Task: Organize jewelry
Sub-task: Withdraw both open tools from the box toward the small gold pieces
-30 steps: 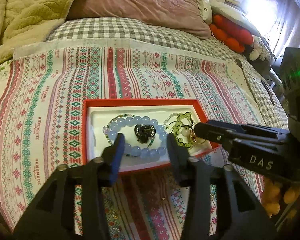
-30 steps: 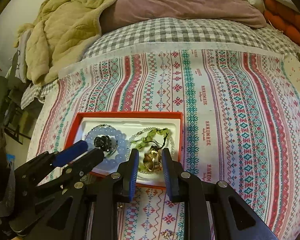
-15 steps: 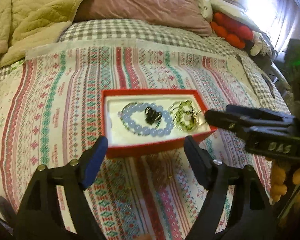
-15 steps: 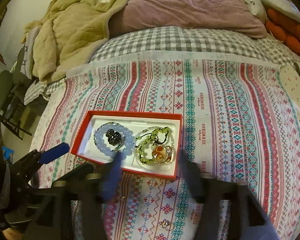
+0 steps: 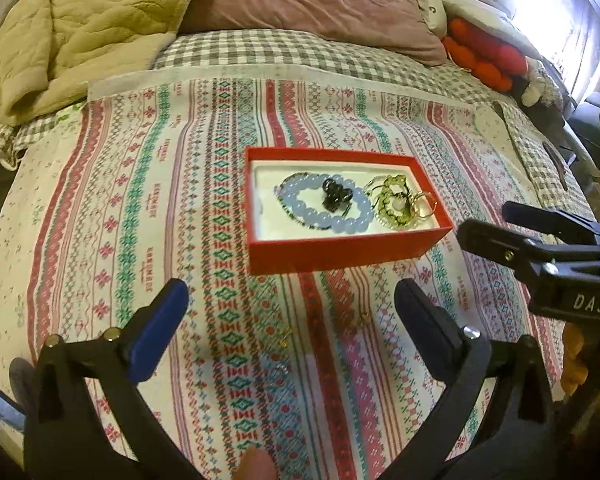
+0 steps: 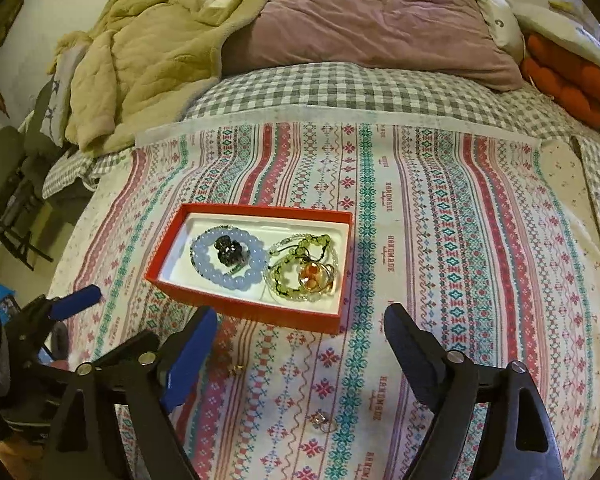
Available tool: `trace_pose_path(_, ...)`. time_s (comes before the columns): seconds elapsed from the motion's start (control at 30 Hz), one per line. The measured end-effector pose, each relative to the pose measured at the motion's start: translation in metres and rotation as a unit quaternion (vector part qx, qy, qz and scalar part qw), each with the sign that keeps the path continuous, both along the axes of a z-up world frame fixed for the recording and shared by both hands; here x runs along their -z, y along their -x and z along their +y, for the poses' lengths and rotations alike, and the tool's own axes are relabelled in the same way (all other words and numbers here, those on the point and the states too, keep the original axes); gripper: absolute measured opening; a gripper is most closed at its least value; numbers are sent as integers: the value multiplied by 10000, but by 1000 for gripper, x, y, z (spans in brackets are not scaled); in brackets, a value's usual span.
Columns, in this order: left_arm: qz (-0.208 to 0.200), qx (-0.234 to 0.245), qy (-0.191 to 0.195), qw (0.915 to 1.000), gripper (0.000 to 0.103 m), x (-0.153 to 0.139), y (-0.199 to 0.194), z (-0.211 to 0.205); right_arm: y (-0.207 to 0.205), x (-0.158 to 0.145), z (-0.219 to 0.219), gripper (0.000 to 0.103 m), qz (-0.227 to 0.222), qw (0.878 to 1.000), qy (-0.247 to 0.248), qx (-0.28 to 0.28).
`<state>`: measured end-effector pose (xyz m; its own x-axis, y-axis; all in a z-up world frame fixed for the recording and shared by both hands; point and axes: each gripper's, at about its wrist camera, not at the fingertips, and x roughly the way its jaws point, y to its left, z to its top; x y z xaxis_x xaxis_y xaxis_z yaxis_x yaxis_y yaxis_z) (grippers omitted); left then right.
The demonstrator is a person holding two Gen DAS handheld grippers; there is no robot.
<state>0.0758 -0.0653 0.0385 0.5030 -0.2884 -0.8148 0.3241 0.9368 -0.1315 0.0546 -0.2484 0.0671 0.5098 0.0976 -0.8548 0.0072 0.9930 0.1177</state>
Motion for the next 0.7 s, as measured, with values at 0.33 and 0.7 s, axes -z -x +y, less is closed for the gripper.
trace_pose_path(0.33, 91, 21, -388, 9992, 102, 11, 11, 13, 17, 9, 1, 103, 139, 9993, 332, -129)
trace_pose_path(0.7, 366, 140, -880, 9953, 102, 39, 27, 34, 38, 44, 7, 103, 593, 9928, 799, -663)
